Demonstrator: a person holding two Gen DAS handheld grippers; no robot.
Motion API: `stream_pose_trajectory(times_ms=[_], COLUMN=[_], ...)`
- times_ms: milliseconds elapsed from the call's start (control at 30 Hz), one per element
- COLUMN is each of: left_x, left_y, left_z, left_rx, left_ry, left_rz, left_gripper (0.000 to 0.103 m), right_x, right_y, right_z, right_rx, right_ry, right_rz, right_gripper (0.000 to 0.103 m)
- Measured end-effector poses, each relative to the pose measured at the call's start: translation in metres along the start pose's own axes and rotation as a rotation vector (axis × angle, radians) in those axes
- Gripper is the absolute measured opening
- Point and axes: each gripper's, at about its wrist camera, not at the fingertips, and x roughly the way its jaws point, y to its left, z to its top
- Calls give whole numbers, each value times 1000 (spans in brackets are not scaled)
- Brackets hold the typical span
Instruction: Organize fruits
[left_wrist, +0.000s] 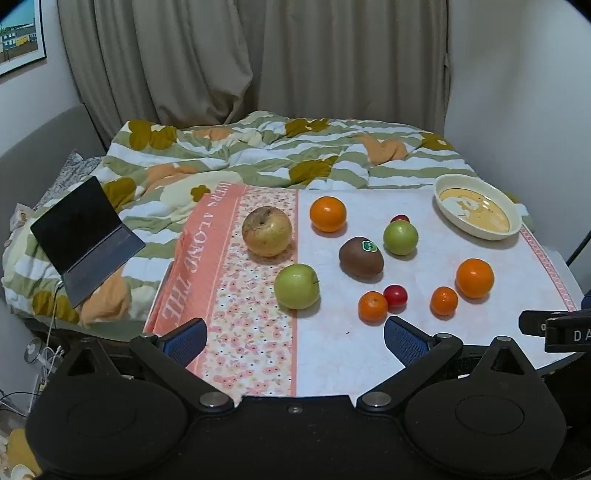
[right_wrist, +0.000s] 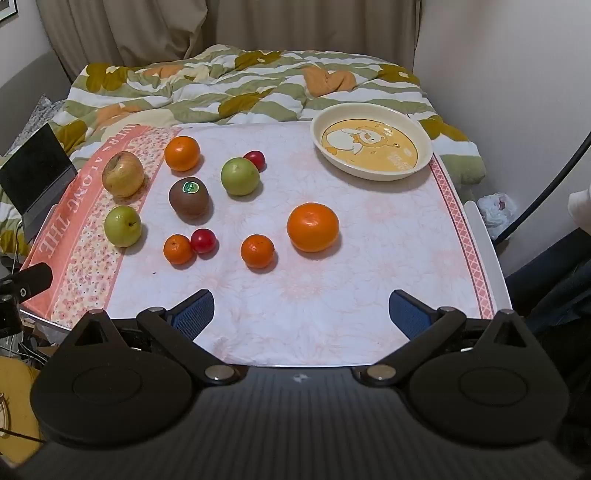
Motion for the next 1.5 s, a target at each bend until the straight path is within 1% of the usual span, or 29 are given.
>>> stream_pose_trajectory(times_ms=[100, 133, 167, 233, 333, 400, 1067, 1500], left_x=[-1, -1, 1, -1, 1, 2, 3, 1], left_y=[4, 2, 6, 0, 3, 4, 4, 3], left_z=[2, 3, 3, 5, 3, 4, 5, 6], left_rx=[-23, -9, -12, 0, -12, -11, -22, -37], left_ry=[5, 1, 2, -6, -18, -16, -17, -17], left_rz=[-30, -23, -31, -13, -24, -26, -17, 5], left_gripper=[103, 103, 103, 103, 103, 103, 103, 103], right_x=[0, 0, -1, 0, 0, 1, 3, 2], right_y=[1, 1, 2, 0, 0, 5, 1, 2], right_z=[0, 0, 1, 1, 2, 4, 3, 3], right_rx=[-1, 0, 2, 5, 4, 13, -7, -9], right_ry=[2, 3, 3, 2, 4, 6, 3, 3], right_rz=[-2, -2, 0, 2, 0, -13, -7, -4], right_gripper=[103, 103, 103, 103, 103, 103, 103, 103])
